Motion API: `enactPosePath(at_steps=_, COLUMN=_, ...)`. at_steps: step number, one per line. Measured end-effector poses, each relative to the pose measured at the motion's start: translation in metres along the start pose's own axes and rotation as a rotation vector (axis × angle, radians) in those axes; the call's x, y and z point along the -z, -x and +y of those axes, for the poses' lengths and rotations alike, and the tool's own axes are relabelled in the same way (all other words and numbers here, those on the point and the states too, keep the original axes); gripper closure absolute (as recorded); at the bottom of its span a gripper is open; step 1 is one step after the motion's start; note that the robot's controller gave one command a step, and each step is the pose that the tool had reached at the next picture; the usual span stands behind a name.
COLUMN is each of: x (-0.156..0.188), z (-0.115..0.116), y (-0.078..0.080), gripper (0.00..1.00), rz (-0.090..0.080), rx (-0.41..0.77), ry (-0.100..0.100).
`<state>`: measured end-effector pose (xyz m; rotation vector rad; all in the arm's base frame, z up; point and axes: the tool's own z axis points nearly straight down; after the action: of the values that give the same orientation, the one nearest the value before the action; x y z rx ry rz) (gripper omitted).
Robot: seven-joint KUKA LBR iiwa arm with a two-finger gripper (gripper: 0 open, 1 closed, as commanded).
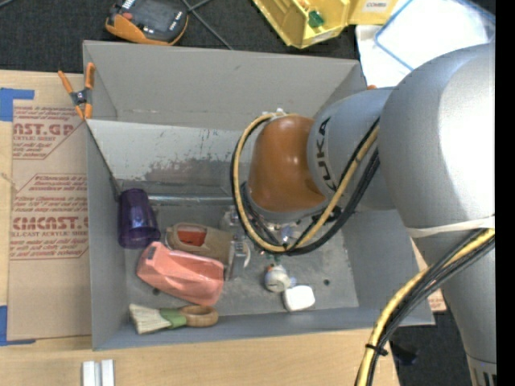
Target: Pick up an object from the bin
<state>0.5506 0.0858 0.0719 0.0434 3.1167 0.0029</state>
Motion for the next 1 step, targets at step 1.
enactPosePath(at_steps=1, x=0.0247, z=0.0003, y=-0.0006, gripper=1.0, rz=0.003, rx=0.0, ry=0.0)
